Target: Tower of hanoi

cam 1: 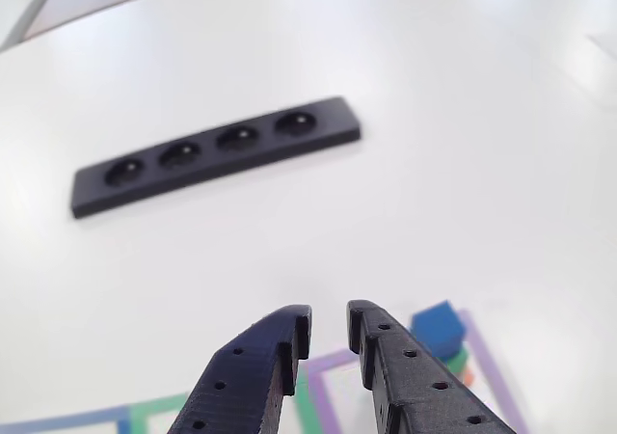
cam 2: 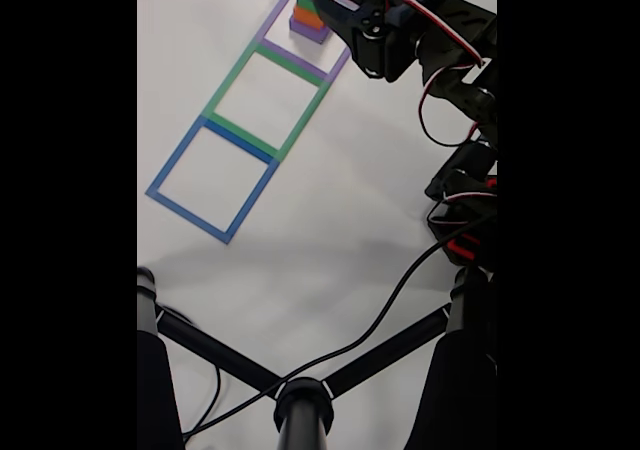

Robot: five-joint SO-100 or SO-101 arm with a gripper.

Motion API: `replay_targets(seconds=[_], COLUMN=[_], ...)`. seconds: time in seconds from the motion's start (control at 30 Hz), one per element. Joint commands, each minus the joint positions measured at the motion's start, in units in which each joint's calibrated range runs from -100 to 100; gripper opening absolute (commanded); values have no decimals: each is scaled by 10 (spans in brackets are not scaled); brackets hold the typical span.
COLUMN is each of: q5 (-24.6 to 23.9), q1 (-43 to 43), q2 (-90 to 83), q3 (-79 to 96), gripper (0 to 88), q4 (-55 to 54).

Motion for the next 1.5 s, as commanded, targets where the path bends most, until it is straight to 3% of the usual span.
replay_targets(seconds=[0.0, 0.13, 0.3, 0.37, 0.47, 0.63, 0.83, 1.17, 1.47], q5=[77, 70, 13, 16, 37, 125, 136, 136, 136], q1=[45, 79, 112, 120, 125, 139, 149, 144, 138], q2=[27, 48, 86, 93, 95, 128, 149, 206, 285], q3=[-28, -34, -61, -51, 14, 219, 238, 260, 272], gripper=[0, 0, 3, 5, 1, 0, 26, 166, 244], q4=[0, 24, 62, 52, -42, -415, -413, -427, -534])
